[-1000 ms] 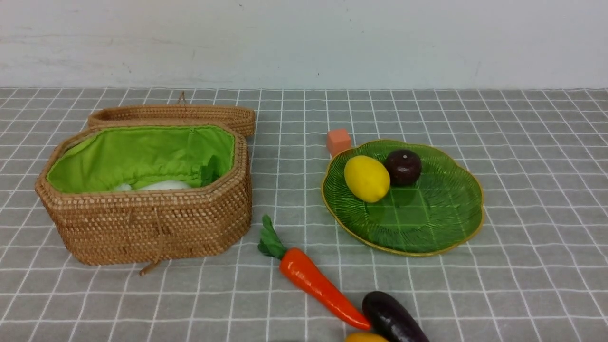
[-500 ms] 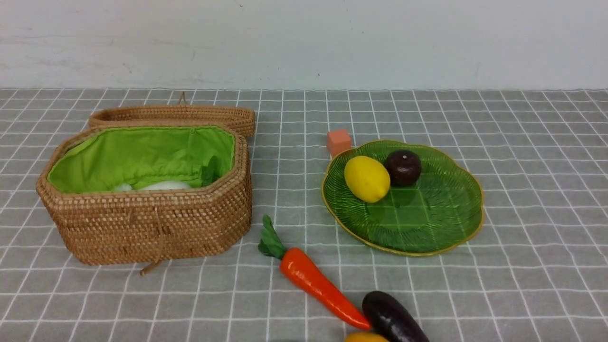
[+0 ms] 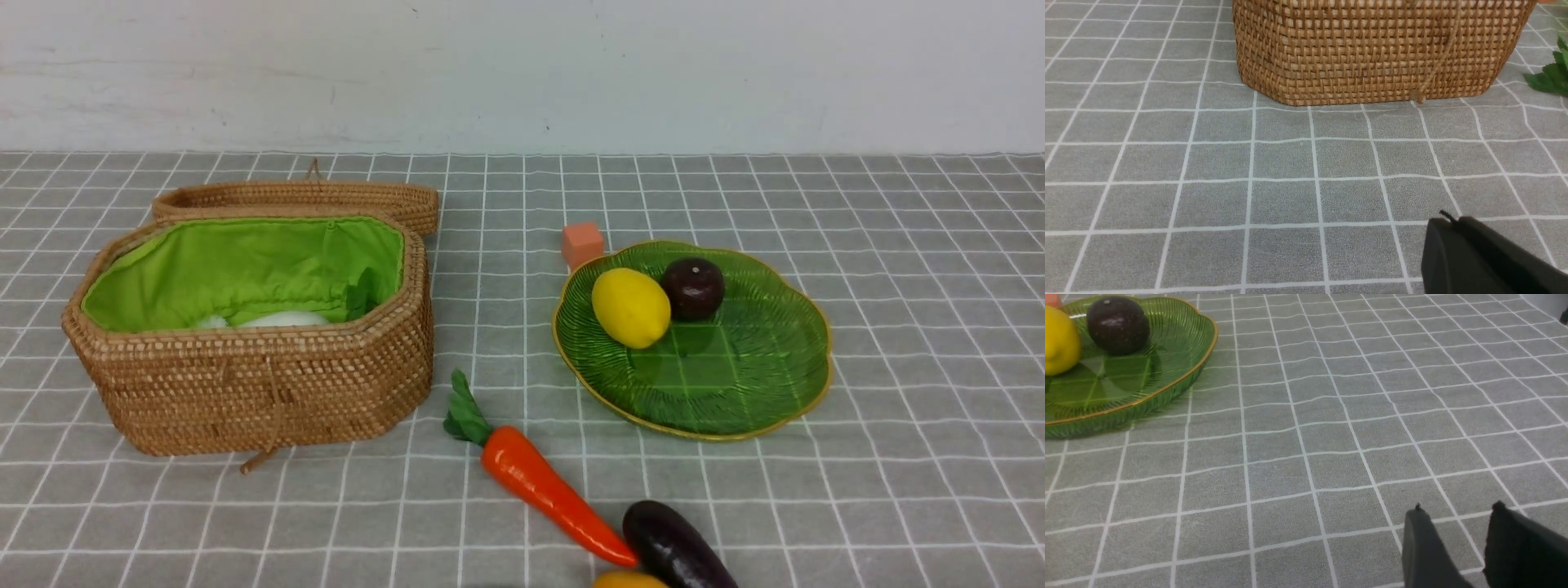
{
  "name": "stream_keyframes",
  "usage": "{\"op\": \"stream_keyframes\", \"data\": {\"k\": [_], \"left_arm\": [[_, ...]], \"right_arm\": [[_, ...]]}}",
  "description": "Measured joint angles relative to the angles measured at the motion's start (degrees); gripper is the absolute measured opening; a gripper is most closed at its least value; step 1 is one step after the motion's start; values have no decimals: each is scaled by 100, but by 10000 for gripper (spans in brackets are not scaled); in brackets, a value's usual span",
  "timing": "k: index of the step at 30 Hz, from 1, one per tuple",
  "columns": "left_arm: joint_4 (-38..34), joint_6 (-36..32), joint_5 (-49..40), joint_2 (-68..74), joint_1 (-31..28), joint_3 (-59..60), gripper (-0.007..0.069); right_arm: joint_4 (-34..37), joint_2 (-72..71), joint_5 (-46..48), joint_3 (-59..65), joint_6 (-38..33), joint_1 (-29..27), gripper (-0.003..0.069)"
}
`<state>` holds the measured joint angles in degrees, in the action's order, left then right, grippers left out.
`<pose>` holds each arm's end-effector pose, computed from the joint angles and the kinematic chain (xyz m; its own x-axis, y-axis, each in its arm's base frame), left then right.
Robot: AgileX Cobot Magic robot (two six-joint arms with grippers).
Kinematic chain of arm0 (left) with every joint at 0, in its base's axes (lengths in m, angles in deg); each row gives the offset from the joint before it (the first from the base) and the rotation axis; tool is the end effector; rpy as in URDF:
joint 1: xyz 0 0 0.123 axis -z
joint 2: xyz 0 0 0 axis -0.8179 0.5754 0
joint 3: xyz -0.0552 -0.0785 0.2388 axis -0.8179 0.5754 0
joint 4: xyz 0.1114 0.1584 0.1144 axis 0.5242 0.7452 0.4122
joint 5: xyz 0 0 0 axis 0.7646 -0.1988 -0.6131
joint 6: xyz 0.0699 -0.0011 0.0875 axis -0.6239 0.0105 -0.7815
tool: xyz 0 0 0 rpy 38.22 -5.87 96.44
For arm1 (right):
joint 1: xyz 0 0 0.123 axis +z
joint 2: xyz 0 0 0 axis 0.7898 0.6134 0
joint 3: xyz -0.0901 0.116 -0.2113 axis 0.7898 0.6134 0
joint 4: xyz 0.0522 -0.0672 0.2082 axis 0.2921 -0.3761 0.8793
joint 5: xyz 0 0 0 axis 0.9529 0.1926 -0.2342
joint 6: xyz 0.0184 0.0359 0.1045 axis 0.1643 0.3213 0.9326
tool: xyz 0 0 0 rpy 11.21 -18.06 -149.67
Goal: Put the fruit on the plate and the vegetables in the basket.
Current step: Use the right arm to grab a carrot and put it into the left basket
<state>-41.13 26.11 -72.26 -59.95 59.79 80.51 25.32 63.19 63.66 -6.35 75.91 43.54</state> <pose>0.0728 -0.0054 0.1633 -0.3195 -0.0579 -0.9458 0.0514 0.9956 -0.0783 0.0716 -0.0140 0.1682 -0.2905 0.0582 -0.9551 0.1795 0.9837 0.0054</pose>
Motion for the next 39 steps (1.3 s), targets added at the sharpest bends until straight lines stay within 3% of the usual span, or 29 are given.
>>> {"op": "stream_keyframes", "data": {"k": [6, 7, 15, 19, 21, 25, 32, 39], "left_arm": [[0, 0, 0, 0, 0, 0, 12], [0, 0, 0, 0, 0, 0, 15], [0, 0, 0, 0, 0, 0, 22], [0, 0, 0, 0, 0, 2, 26], [0, 0, 0, 0, 0, 2, 27], [0, 0, 0, 0, 0, 2, 31], [0, 0, 0, 0, 0, 2, 39], [0, 0, 0, 0, 0, 2, 50]], "right_arm": [[0, 0, -790, 59, 25, 0, 240], [0, 0, -1513, 59, 140, 0, 240], [-29, 0, -3762, 59, 302, 0, 240], [210, 0, -4194, -68, 692, 0, 240], [310, 0, -4123, -179, 876, 0, 240], [853, 486, -2696, -1566, 1252, 0, 240], [604, 2376, -256, -3512, 1264, 0, 240], [841, 3824, 346, -3825, 1174, 272, 240]]}}
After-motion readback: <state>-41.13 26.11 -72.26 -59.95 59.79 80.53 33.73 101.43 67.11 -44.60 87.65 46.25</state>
